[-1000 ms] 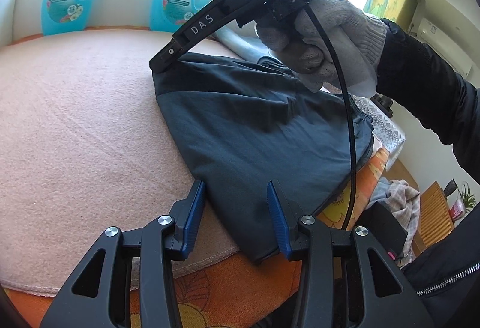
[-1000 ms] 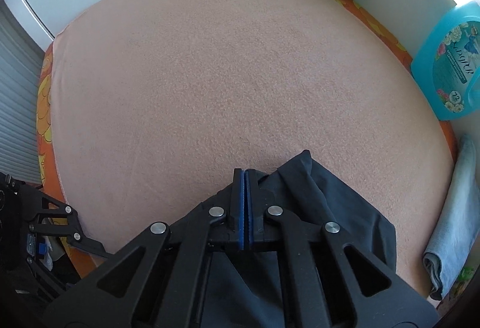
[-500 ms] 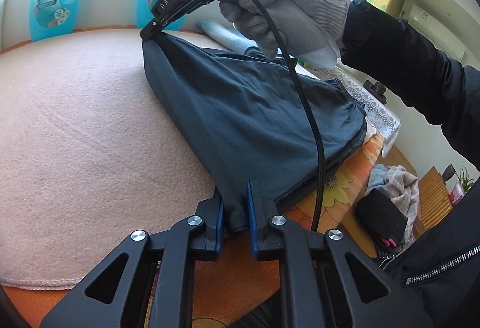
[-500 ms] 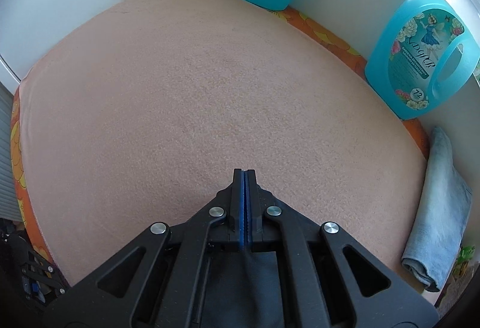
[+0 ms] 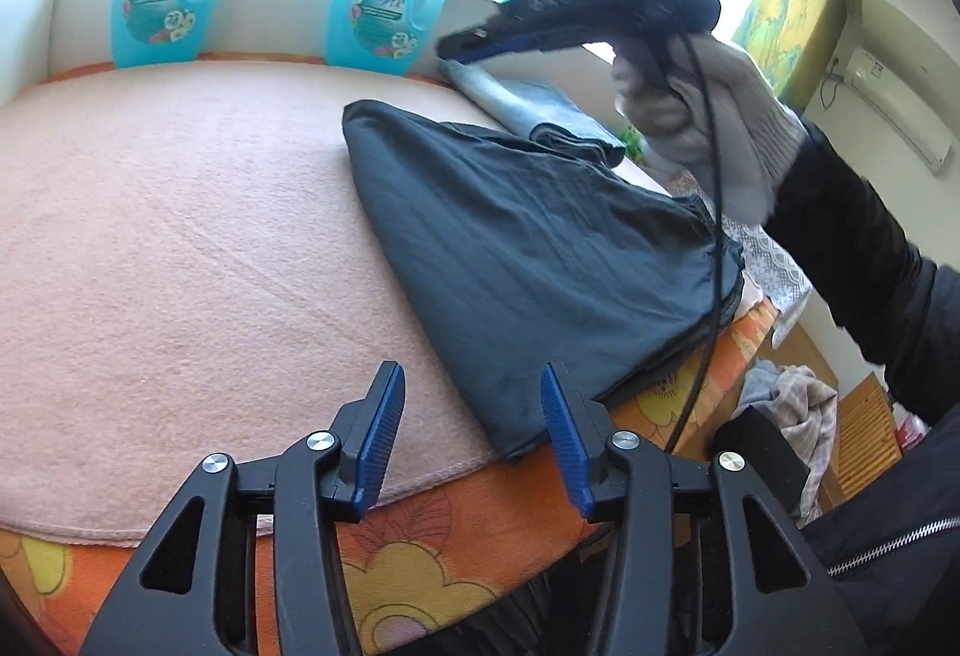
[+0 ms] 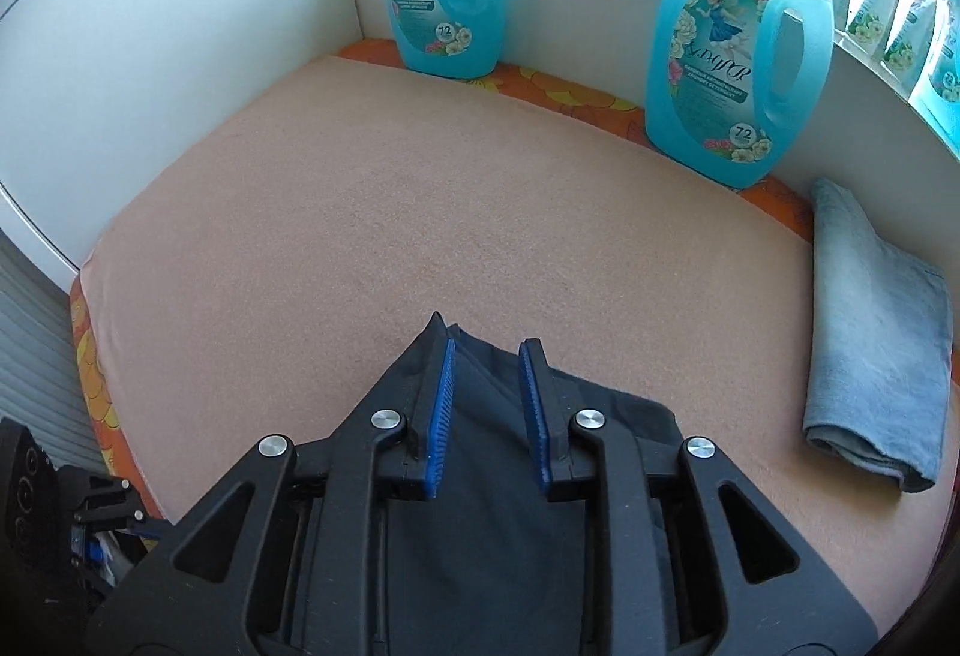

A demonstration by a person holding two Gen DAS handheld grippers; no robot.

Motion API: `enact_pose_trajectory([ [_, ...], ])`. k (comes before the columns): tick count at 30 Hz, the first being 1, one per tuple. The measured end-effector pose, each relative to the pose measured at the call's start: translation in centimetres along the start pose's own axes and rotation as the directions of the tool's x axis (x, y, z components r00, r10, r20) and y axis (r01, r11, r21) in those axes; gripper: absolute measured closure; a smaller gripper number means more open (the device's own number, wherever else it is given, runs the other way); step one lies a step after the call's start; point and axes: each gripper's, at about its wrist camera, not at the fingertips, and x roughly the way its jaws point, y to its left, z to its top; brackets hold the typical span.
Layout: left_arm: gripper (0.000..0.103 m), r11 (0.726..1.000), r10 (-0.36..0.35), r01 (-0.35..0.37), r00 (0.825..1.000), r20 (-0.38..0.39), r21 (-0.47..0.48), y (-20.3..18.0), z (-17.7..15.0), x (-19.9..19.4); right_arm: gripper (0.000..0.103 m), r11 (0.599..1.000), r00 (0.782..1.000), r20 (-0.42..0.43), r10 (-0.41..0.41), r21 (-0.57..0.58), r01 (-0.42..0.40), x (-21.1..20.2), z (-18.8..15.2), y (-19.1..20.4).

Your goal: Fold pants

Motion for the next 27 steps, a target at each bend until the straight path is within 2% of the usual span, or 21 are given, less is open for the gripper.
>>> enact_pose_trajectory([
  [3,0.056,0.999,0.023,-0.022,0.999,0.039,-0.029,1.5,1.6,-1.0,0.076,0.999,0.999,0.041,0.01,0.037,-0.011,-2.6,-3.6,0.4],
  [4,0.056,0.999,0.036,-0.034,0.998,0.053,-0.034,2.0,2.3,-1.3,0.07,0.999,0.998,0.058,0.001,0.048,-0.004,-3.2,-4.8,0.7],
  [5,0.051,0.998,0.047,-0.044,0.997,0.066,-0.041,2.5,3.1,-1.5,0.064,0.998,0.997,0.073,-0.001,0.06,-0.003,-3.9,-6.1,1.3],
  [7,0.041,0.997,0.052,-0.046,0.995,0.088,-0.061,3.4,4.8,-1.5,0.064,0.996,0.995,0.095,0.03,0.085,-0.038,-4.6,-8.3,2.4],
  [13,0.041,0.993,0.032,-0.021,0.995,0.095,-0.114,5.4,10.0,1.4,0.061,0.99,0.985,0.159,0.074,0.105,-0.091,-5.4,-13.1,6.9],
  [17,0.041,0.991,0.002,0.004,0.999,0.044,-0.13,5.5,12.2,5.5,0.046,0.991,0.98,0.173,0.096,0.078,-0.11,-4.6,-14.4,10.2],
  [19,0.041,0.991,-0.004,0.006,1.0,0.008,-0.133,5.5,13.0,7.7,0.042,0.993,0.983,0.162,0.088,0.062,-0.099,-3.8,-14.7,11.5],
  [24,0.041,0.993,0.049,-0.059,0.995,-0.091,-0.106,6.8,14.3,12.4,0.042,1.0,0.99,0.14,0.03,-0.002,-0.03,-2.1,-15.3,14.0],
  [27,0.042,0.986,-0.004,-0.015,0.994,-0.112,-0.168,8.2,14.5,13.6,0.041,1.0,0.992,0.129,0.006,-0.024,-0.003,-1.3,-15.5,15.0],
])
